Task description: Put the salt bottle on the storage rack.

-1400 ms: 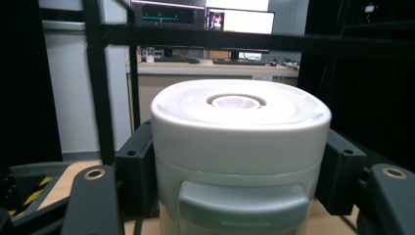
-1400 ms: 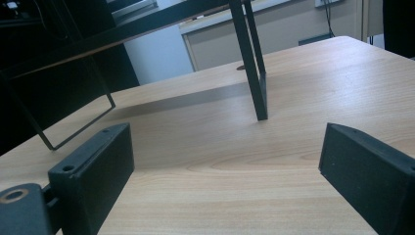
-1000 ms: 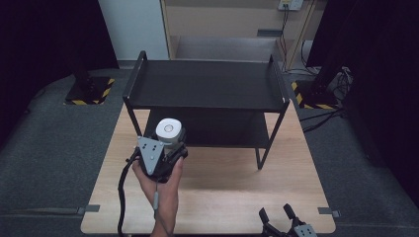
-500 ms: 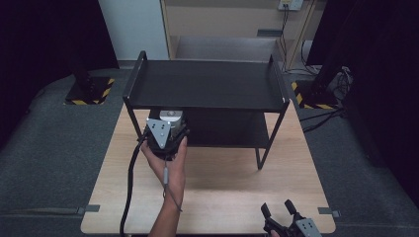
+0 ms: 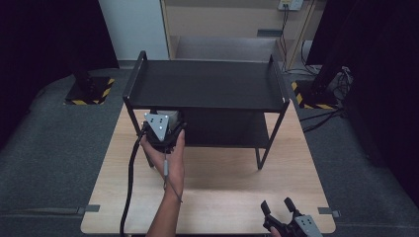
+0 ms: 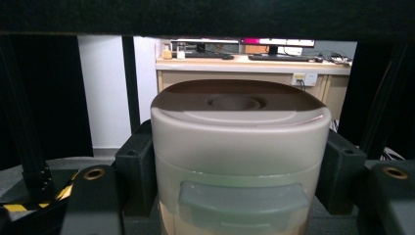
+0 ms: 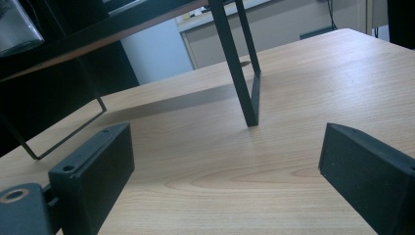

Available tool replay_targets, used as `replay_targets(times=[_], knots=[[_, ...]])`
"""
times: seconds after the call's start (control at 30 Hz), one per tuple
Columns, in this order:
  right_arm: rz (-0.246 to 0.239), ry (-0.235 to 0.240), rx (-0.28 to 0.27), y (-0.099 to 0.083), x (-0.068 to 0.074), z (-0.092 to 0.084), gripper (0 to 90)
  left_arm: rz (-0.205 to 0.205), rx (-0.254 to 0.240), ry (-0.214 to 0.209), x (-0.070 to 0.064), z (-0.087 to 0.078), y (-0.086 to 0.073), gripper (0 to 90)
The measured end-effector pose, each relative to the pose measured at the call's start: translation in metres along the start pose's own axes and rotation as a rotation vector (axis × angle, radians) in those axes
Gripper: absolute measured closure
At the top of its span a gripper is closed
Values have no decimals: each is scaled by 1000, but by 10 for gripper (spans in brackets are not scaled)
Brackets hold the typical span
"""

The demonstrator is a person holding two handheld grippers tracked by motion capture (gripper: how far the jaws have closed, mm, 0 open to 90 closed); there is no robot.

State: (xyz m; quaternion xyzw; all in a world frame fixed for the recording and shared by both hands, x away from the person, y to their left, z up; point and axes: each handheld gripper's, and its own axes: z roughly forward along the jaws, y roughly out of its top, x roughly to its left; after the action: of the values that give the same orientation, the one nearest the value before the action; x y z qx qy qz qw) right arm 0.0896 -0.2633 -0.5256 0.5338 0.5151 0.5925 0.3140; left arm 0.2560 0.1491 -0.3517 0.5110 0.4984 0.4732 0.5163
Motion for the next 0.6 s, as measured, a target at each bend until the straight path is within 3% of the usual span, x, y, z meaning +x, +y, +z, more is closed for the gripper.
replay_targets(times=[0.2,0.6], knots=[[-3,-3,0,1,0,1,62,13,25,8,-3,9,-5,304],[-4,-6,2,0,0,0,62,41,-16,27,-9,9,-17,301]])
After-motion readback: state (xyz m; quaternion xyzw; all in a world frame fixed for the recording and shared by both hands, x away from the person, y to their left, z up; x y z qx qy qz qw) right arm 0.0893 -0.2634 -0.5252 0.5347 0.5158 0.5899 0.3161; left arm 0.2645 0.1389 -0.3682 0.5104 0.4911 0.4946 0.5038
